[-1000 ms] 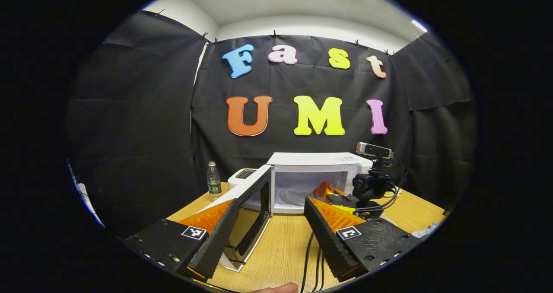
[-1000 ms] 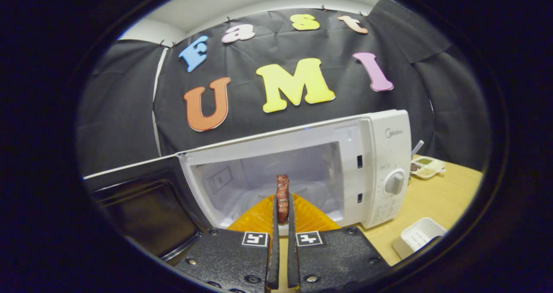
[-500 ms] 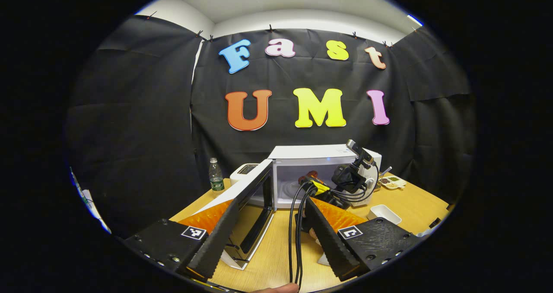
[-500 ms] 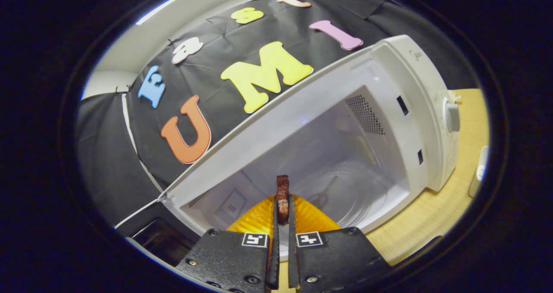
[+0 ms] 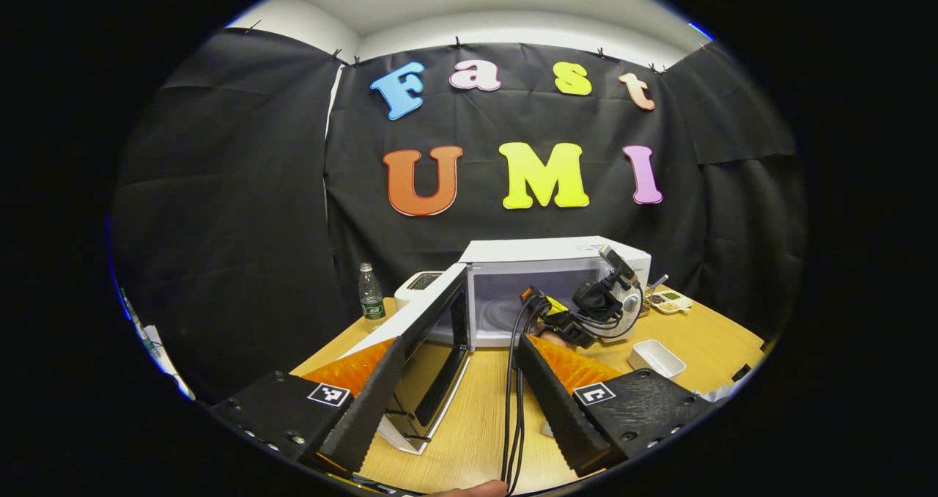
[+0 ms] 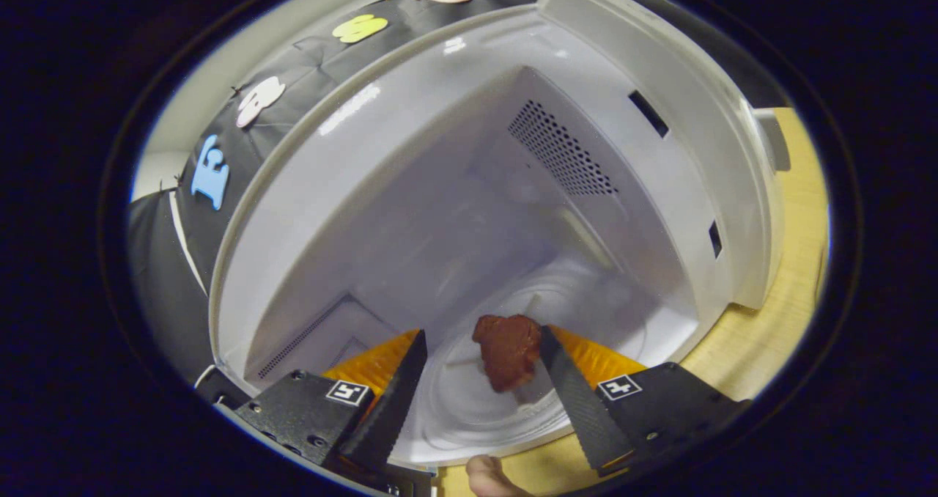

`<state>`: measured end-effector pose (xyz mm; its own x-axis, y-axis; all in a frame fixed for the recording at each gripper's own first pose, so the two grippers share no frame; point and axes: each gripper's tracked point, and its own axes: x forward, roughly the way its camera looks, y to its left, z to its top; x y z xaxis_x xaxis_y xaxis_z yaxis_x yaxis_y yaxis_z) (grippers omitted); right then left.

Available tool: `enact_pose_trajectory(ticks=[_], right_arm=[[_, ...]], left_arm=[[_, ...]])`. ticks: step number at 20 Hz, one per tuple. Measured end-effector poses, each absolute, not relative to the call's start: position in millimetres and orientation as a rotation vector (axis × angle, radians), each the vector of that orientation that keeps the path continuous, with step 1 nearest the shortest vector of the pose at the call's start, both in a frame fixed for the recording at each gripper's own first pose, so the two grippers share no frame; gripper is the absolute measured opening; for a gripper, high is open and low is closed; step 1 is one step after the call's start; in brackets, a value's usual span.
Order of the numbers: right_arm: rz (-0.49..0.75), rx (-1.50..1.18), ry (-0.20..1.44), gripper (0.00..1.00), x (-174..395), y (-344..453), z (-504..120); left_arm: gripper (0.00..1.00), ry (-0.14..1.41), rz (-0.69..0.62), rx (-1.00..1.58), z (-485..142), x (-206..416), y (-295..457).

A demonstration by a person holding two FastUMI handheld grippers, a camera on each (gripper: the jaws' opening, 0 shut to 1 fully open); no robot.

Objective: Open the microwave oven with the left hand, put the food in, and close the microwave oven.

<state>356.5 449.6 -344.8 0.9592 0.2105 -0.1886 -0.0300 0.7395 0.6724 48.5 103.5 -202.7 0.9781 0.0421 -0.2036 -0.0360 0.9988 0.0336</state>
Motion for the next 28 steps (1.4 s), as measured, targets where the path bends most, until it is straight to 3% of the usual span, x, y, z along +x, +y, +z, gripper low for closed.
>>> enact_pose_trajectory(ticks=[1,10,17,18,19,21,22,23,25,27,28], right_arm=[[0.137,0.725,0.257,0.98,354.7,449.1,-344.4],[0.211,0.594,0.258,0.98,316.3,439.9,-324.3],[0.356,0.413,0.155,0.98,230.6,399.9,-251.3],[0.362,0.392,0.141,0.98,215.9,389.1,-242.5],[0.361,0.361,0.135,0.98,201.1,376.8,-235.9],[0.341,0.291,0.106,0.98,174.0,345.7,-219.4],[0.328,0.257,0.095,0.98,161.2,329.4,-211.8],[0.312,0.237,0.084,0.98,147.8,311.8,-206.6],[0.291,0.234,0.066,0.98,120.2,280.3,-194.8],[0.271,0.236,0.061,0.98,92.5,250.0,-184.8],[0.263,0.23,0.062,0.98,77.9,234.6,-181.9]], left_arm=[[0.95,0.206,0.04,0.028,-202.6,48.0,102.2],[0.95,0.177,0.07,0.028,-192.0,31.9,122.4],[0.95,0.195,0.183,0.047,-208.4,16.8,182.1],[0.88,0.199,0.18,0.034,-211.6,14.5,185.1],[0.95,0.202,0.176,0.025,-214.4,12.6,187.2],[0.95,0.185,0.191,0.013,-212.3,9.8,197.5],[0.86,0.169,0.2,0.0,-209.1,8.7,201.9],[0.91,0.167,0.204,-0.013,-209.9,7.5,202.8],[0.83,0.153,0.203,-0.019,-207.0,6.4,204.9],[0.51,0.141,0.161,0.011,-203.3,3.5,197.5],[0.43,0.131,0.141,0.018,-200.4,0.9,193.5]])
